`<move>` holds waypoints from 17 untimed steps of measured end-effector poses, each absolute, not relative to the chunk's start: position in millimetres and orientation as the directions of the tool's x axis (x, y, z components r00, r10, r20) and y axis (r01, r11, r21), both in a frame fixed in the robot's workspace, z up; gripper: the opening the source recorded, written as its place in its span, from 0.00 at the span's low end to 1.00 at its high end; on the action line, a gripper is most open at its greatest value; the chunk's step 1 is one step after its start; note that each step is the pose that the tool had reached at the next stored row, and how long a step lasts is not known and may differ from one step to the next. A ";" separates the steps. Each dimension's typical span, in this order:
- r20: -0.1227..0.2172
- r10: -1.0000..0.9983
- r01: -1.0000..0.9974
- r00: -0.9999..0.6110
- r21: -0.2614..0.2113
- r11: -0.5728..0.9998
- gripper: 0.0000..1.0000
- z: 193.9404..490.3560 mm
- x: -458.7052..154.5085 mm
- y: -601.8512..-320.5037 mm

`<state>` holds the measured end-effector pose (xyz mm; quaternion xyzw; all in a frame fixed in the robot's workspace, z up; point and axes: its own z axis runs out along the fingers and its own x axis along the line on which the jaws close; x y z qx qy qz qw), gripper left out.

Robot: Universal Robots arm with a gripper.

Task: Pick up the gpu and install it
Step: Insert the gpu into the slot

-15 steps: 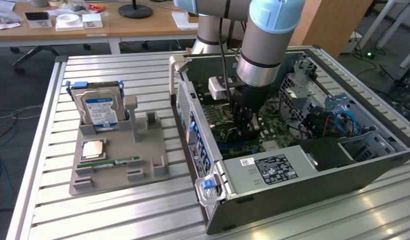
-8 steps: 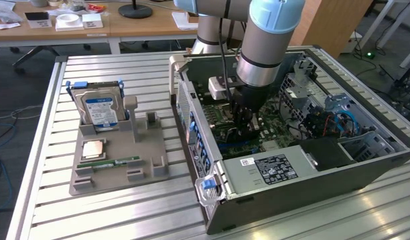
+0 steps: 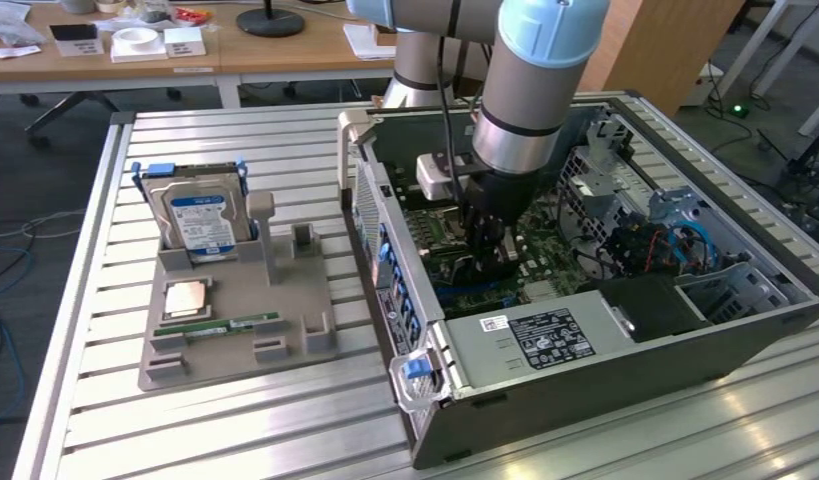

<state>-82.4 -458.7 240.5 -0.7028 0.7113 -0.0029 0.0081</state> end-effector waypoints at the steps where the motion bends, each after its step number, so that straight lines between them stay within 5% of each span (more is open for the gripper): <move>1: -0.008 -1.000 -1.000 -0.012 -0.016 0.012 0.26 240.5 -82.5 -459.1; 17: -0.007 -1.000 -1.000 -0.012 -0.015 0.012 0.26 239.0 -82.6 -459.8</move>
